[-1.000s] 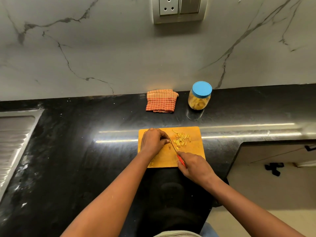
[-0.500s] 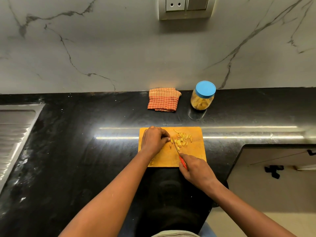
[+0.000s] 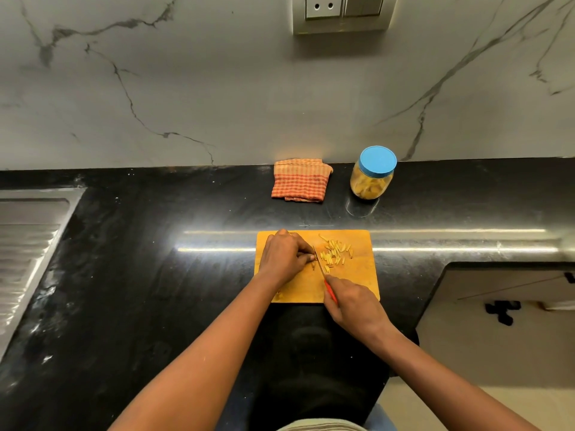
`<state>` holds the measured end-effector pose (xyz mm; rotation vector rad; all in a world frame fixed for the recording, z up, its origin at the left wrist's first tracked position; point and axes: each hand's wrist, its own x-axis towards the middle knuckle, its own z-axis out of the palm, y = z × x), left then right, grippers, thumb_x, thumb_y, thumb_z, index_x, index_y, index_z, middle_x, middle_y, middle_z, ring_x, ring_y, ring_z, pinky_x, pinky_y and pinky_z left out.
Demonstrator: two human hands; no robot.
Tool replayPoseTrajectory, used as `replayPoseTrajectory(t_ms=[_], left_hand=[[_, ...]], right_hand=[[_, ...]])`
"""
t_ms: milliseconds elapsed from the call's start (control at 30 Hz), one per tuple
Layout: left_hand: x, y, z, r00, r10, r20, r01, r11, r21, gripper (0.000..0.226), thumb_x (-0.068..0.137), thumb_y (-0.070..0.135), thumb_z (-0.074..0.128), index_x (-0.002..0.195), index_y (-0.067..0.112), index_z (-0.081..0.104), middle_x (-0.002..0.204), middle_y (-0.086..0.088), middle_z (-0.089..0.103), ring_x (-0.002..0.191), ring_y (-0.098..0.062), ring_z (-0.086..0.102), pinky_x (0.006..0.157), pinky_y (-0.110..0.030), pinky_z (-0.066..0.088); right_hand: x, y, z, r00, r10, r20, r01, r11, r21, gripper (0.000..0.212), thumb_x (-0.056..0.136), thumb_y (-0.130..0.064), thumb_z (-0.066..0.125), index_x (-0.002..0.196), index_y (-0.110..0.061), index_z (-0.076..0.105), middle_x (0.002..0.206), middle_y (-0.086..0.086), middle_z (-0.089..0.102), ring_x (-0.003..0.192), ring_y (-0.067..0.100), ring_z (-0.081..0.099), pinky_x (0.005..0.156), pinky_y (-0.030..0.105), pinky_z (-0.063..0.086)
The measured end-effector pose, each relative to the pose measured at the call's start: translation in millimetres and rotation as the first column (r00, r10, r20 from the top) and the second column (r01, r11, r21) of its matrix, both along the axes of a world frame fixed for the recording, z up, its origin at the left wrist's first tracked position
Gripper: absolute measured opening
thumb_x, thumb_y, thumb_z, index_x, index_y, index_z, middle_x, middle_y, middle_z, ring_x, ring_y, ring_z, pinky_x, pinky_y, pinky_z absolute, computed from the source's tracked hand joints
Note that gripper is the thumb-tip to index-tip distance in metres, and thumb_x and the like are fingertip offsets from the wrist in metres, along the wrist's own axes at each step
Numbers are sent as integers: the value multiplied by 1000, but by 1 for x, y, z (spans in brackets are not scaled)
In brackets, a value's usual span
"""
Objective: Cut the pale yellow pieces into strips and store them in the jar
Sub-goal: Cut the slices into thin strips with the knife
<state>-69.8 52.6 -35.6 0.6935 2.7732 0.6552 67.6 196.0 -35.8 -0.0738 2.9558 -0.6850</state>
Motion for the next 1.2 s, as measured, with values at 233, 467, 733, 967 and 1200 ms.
replayPoseTrajectory(t_ms=[233, 467, 733, 967, 1200], left_hand=[[1, 3, -2, 1000, 20, 11, -20, 1000, -7, 14, 81, 32, 77, 95, 28, 78, 95, 14, 72, 95, -11, 51, 82, -34, 45], [-3, 0, -1, 999, 34, -14, -34, 997, -69, 15, 83, 37, 74, 96, 30, 77, 99, 17, 71, 98, -12, 49, 84, -34, 42], [-2, 4, 6, 997, 71, -5, -71, 991, -113, 16, 82, 40, 74, 96, 33, 77, 98, 16, 71, 102, -11, 48, 87, -33, 38], [-2, 3, -5, 982, 185, 38, -185, 983, -12, 14, 79, 40, 77, 91, 33, 78, 87, 15, 73, 99, -11, 57, 89, -39, 48], [-3, 7, -2, 984, 181, -1, -180, 981, -76, 18, 85, 40, 71, 100, 32, 76, 96, 11, 73, 105, -14, 51, 92, -36, 37]], right_hand=[[-9, -1, 3, 989, 122, 81, -128, 989, 76, 45, 103, -30, 36, 143, -9, 41, 115, 10, 64, 92, 26, 64, 78, 36, 52], [-22, -7, 7, 979, 166, 117, -182, 973, 143, 37, 102, -26, 37, 133, -8, 45, 108, 12, 65, 88, 29, 63, 75, 38, 53], [-39, -3, 12, 990, 100, 103, -110, 989, 101, 39, 101, -25, 40, 135, -8, 47, 117, 12, 64, 97, 28, 63, 84, 36, 52], [-33, -10, 9, 993, 62, 98, -69, 995, 70, 43, 102, -26, 39, 140, -8, 42, 118, 11, 65, 99, 26, 63, 85, 36, 52], [-28, -9, 14, 990, 57, 126, -65, 996, 60, 43, 102, -26, 39, 141, -8, 42, 117, 11, 64, 99, 27, 63, 86, 36, 51]])
